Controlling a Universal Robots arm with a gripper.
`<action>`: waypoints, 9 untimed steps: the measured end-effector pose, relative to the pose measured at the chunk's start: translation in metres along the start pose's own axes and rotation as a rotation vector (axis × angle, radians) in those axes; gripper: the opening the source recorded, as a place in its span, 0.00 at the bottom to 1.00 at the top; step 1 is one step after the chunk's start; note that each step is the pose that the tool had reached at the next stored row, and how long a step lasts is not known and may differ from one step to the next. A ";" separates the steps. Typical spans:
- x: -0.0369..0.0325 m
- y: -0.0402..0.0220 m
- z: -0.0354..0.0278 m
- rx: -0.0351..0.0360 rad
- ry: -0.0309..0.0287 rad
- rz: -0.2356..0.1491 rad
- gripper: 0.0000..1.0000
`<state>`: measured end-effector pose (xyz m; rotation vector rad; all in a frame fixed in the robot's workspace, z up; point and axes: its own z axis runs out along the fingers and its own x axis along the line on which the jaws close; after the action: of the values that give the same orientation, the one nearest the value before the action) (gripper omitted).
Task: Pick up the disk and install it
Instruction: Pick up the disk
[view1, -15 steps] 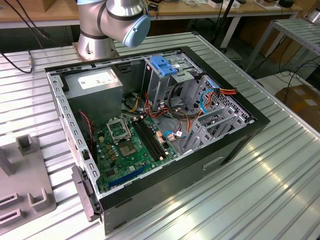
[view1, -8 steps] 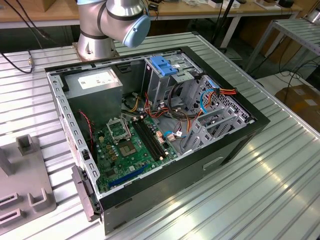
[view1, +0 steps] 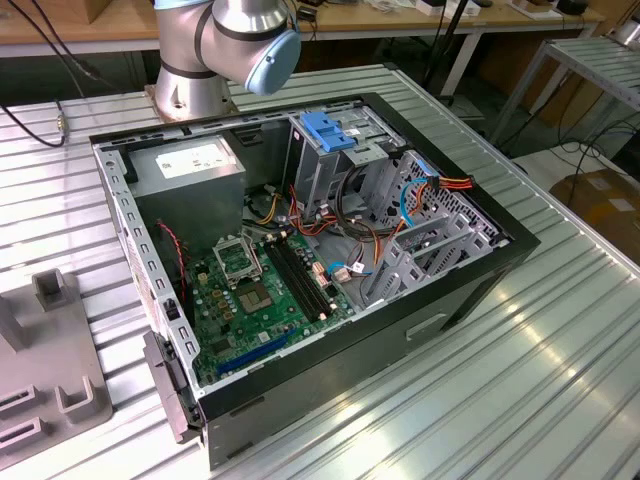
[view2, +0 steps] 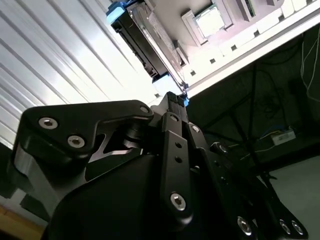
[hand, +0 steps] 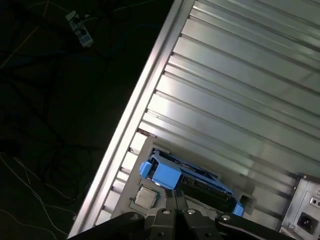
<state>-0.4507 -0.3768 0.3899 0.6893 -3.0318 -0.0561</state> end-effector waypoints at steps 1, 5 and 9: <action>0.0000 0.0000 0.0000 0.0004 0.0007 -0.018 0.10; 0.0000 0.0000 0.0000 0.0025 0.0046 -0.109 0.10; 0.0000 0.0000 0.0001 0.0049 0.0091 -0.213 0.10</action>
<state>-0.4507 -0.3768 0.3898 1.0075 -2.9376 -0.0505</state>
